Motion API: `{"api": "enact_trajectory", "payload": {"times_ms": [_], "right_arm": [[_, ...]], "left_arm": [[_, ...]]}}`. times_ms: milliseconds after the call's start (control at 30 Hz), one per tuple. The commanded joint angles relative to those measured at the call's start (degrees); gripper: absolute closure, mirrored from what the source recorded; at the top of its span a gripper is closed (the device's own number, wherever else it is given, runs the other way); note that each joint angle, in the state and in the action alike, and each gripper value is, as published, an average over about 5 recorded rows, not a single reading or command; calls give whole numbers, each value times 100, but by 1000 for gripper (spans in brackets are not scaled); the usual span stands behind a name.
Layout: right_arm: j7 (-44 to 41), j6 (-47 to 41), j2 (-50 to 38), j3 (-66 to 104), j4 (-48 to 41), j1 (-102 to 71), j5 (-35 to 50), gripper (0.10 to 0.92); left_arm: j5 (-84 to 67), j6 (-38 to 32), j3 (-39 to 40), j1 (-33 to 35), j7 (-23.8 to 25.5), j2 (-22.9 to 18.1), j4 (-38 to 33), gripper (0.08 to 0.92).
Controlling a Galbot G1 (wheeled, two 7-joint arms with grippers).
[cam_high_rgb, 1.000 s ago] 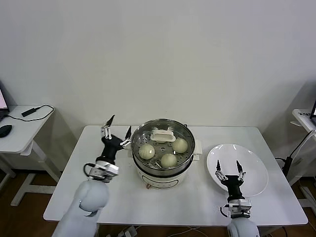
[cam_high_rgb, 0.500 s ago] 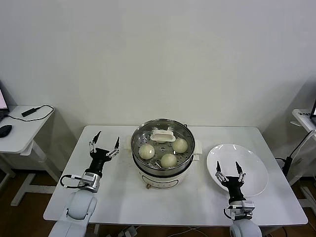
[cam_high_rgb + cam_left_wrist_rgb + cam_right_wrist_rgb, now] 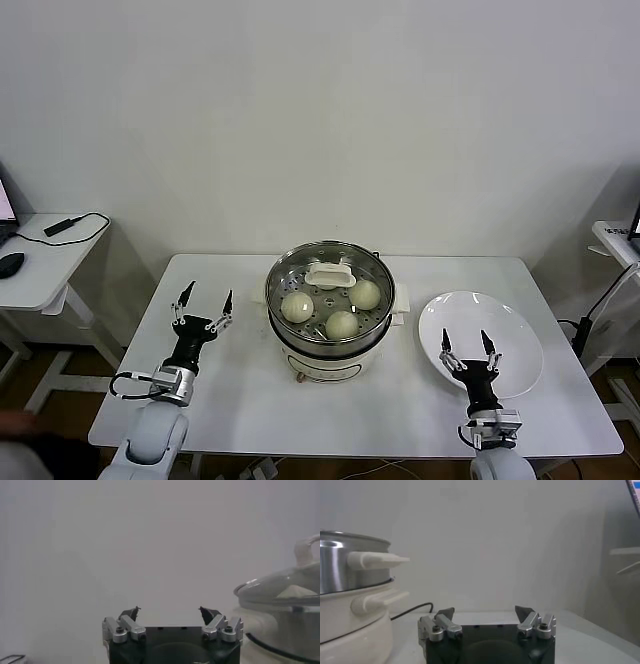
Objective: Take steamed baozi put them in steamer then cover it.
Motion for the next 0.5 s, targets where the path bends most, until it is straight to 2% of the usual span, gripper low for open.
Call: {"api": "enact_trajectory", "payload": {"times_ms": [33, 500], "right_arm": [[-65, -52, 8, 40, 110, -62, 72, 203], [-72, -45, -15, 62, 125, -117, 44, 203]], "left_arm": [[-176, -123, -47, 145, 68, 23, 69, 177], [-142, -143, -9, 191, 118, 57, 74, 177]]}}
